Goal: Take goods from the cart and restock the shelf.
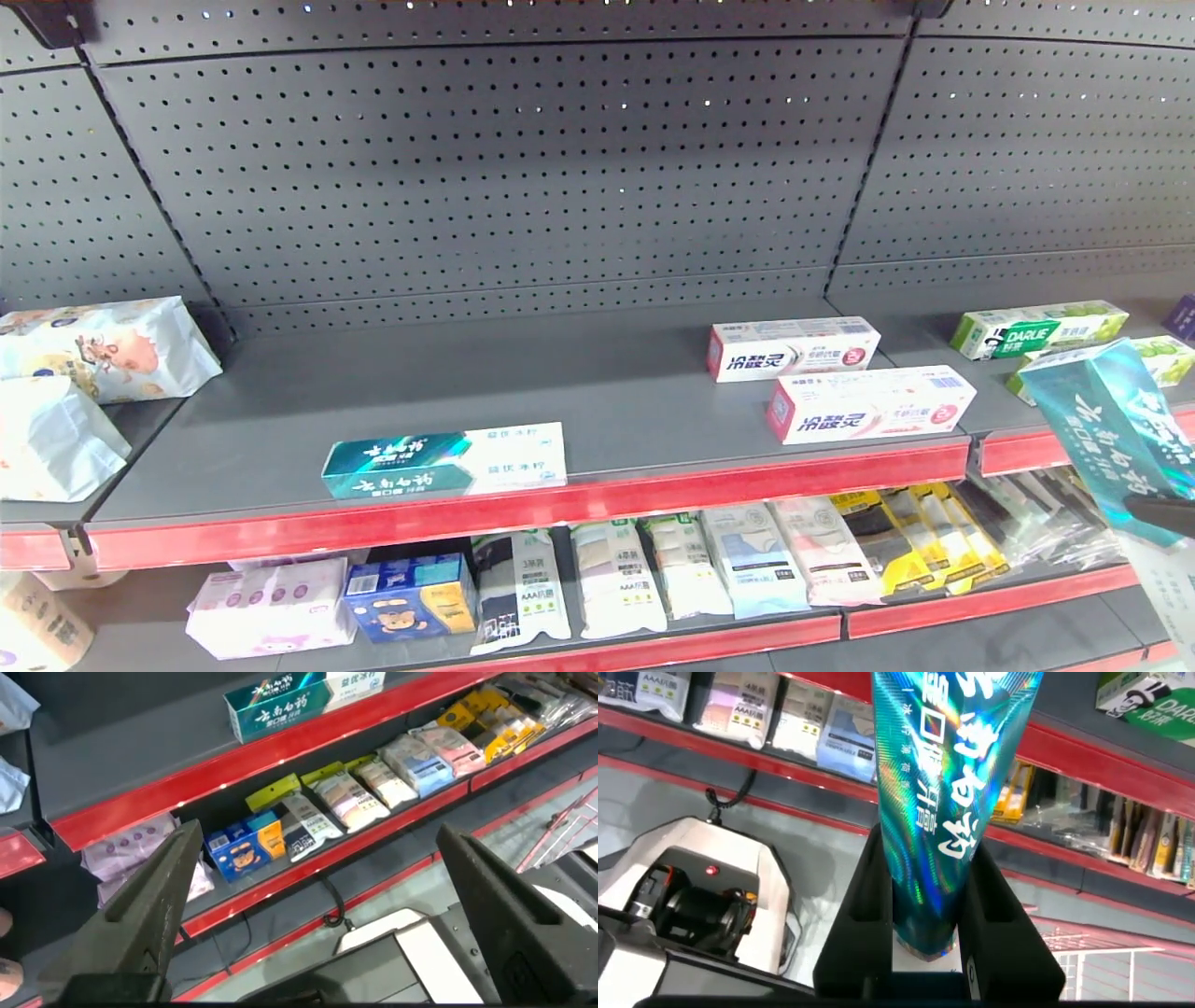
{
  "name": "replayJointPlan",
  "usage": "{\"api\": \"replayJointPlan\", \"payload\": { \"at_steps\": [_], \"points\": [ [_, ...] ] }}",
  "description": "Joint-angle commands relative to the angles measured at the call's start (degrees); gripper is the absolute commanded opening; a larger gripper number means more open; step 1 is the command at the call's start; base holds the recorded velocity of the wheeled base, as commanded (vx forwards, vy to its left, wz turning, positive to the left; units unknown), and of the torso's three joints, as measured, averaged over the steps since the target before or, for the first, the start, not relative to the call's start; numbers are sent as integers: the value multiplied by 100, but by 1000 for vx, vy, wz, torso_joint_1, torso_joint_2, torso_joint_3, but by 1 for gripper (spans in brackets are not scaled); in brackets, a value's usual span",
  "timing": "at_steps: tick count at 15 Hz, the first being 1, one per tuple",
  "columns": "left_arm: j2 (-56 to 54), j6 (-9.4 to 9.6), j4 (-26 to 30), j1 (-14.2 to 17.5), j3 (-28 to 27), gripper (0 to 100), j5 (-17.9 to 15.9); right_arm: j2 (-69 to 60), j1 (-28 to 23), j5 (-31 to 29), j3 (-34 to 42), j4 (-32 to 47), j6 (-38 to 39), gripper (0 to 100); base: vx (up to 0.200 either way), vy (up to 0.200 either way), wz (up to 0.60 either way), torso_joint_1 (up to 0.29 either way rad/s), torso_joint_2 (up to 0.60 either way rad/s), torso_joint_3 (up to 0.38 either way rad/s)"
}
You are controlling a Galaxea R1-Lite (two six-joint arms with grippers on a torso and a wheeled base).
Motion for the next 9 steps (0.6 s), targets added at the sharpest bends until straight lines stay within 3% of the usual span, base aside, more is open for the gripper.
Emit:
{"api": "replayJointPlan", "payload": {
  "at_steps": [1,3,9],
  "points": [
    [-146,24,42,0,9,100,-2,-45,-18,1,-34,10,-13,0,0,0,0,0,0,0],
    [-164,33,130,0,9,100,-2,-45,-18,1,-34,1,-5,0,0,0,0,0,0,0],
    [-261,77,157,0,150,100,-2,-80,-18,-8,-43,-7,-13,0,0,0,600,2,2,2]
  ]
}}
